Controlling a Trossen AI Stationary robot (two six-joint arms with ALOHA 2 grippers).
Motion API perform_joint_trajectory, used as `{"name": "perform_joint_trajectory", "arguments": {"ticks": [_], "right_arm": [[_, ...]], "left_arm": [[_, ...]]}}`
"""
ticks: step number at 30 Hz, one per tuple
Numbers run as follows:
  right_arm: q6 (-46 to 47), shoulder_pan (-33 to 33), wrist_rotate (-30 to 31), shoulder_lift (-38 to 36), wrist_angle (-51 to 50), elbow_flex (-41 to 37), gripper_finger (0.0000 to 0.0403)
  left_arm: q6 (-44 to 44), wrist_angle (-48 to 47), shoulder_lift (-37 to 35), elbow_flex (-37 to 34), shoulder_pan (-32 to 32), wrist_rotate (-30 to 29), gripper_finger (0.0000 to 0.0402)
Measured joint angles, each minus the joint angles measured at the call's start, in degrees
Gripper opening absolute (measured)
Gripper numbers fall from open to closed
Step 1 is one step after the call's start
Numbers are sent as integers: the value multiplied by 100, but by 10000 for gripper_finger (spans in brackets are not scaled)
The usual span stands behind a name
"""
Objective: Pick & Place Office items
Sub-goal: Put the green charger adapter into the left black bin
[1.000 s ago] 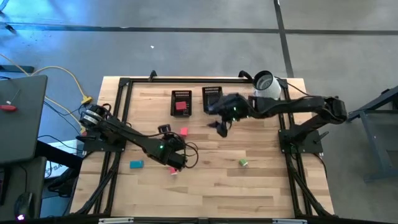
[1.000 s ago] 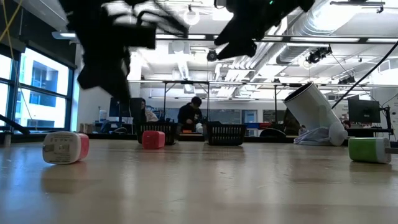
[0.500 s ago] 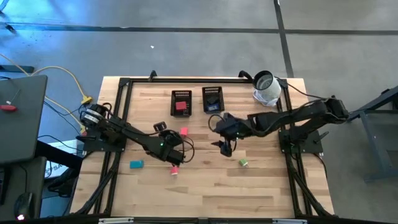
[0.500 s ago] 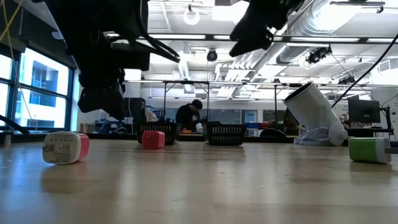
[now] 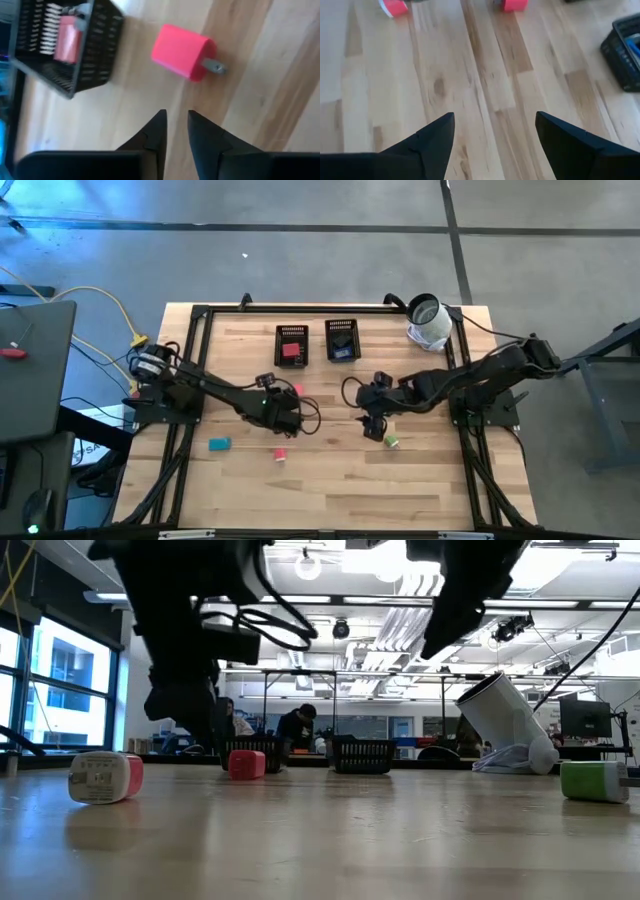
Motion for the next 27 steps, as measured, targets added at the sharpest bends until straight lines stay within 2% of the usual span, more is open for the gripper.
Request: {"name": "perform_joint_trajectory", "arguments": {"ticks": [3,10,19,27], "right_arm": [[158,92,161,0,-260,0,266],[489,352,253,0,-601,0,266],[491,559,585,0,-626,0,266],[470,554,598,0,-625,0,266]], "left_arm": [[271,255,-1,2,112,194,101],[703,666,-1,4,104,198,163],[859,749,-1,4,-130,194,171],[1075,701,-1,6,-293,-56,171]]}}
